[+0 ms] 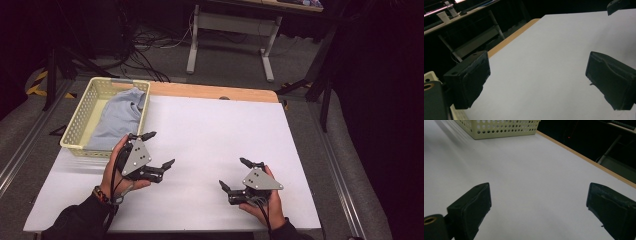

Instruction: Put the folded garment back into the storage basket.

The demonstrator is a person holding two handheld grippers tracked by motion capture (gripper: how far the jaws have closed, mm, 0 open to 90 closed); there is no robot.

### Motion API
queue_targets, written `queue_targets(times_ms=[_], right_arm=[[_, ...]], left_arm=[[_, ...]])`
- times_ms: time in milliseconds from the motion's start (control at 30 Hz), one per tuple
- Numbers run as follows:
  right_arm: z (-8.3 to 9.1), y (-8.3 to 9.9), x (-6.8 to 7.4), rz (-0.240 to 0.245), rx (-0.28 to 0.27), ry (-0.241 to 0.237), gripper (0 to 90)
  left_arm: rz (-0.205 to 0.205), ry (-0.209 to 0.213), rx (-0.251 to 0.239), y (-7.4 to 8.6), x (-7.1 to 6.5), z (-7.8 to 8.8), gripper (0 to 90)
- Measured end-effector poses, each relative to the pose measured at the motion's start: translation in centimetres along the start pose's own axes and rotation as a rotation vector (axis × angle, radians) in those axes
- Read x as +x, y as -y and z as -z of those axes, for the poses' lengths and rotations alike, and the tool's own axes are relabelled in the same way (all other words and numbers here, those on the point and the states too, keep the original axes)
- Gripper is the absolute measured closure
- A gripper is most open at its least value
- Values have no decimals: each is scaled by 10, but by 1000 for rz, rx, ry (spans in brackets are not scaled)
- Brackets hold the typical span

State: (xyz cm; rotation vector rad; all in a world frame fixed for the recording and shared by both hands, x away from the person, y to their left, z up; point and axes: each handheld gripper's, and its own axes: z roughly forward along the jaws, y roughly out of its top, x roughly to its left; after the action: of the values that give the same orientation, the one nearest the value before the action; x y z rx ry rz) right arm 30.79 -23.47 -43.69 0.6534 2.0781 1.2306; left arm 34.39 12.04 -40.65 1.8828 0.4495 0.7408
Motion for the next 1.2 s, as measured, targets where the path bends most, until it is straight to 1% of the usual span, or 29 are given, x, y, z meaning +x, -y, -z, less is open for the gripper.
queue_targets(times_ms=[100,167,333,367,433,567,667,733,833,933,1033,1100,1200], right_arm=[[0,0,0,5,0,0,68],[0,-1,1,10,0,-2,69],[1,-1,2,15,-3,-7,69],[1,-1,2,16,-5,-7,69],[1,-2,3,17,-8,-4,70],[2,-3,4,23,-13,-2,71],[1,-3,5,26,-12,-3,71],[1,-3,6,28,-13,-4,71],[1,-3,8,31,-13,-7,71],[1,-3,9,33,-8,-8,70],[1,-3,9,32,-2,-6,70],[0,-2,9,29,3,-8,70],[0,-1,11,45,16,-1,69]], left_arm=[[-23,-9,15,4,-2,3,65],[-19,3,8,6,-4,6,66],[-27,16,10,10,-8,10,61],[-36,16,9,11,-9,11,61],[-33,19,11,12,-10,13,61],[-37,15,15,16,-12,19,61],[-29,13,20,21,-13,23,61],[-37,5,30,23,-14,25,61],[-31,3,34,27,-15,28,61],[-12,3,38,35,-16,32,67],[-20,1,62,42,-18,34,68],[-9,1,75,48,-19,36,69],[5,1,95,56,-20,40,69]])
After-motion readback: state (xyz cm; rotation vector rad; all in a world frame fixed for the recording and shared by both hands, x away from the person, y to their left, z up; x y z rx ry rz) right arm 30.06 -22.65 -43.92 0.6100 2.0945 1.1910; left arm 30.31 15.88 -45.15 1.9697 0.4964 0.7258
